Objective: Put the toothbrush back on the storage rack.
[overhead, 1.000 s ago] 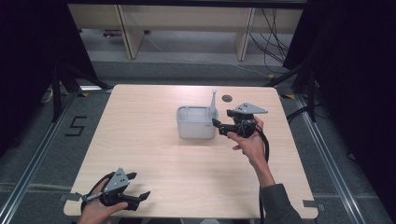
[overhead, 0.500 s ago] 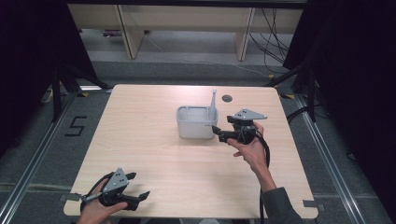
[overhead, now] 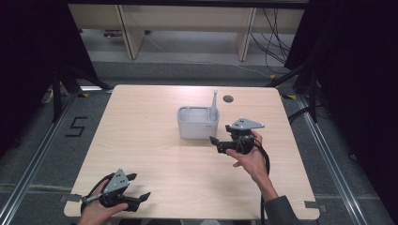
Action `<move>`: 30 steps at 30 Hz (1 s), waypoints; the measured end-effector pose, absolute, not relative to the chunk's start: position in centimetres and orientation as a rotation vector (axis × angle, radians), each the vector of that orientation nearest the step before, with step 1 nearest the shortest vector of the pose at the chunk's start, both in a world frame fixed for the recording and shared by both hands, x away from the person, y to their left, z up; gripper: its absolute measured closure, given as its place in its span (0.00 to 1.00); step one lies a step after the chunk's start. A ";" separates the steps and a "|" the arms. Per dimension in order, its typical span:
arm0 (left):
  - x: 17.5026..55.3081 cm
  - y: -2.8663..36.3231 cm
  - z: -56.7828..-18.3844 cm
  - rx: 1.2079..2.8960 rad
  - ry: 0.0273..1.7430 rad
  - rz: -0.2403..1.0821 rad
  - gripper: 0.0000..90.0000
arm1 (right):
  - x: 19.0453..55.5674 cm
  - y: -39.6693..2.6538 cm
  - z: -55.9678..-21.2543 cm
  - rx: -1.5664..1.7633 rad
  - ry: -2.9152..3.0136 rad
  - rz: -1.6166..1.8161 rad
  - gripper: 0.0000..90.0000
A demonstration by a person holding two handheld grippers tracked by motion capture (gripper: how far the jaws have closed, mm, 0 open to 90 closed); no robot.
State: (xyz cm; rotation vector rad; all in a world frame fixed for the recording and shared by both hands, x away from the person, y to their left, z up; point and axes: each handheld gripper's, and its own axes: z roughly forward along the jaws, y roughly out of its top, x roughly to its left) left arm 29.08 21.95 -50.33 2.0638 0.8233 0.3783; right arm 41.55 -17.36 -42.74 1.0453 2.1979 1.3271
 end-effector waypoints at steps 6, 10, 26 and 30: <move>29.1 21.9 -50.3 2.063 0.823 0.377 0.16 | 40.6 -17.1 -43.5 1.052 2.219 1.332 0.24; 29.1 21.9 -50.3 2.065 0.822 0.379 0.16 | 40.2 -17.2 -43.8 1.031 2.244 1.314 0.23; 29.1 22.0 -50.4 2.064 0.817 0.385 0.16 | 38.2 -16.9 -45.2 1.067 2.283 1.311 0.22; 29.1 21.9 -50.4 2.065 0.816 0.386 0.16 | 37.7 -17.0 -45.6 1.060 2.296 1.289 0.21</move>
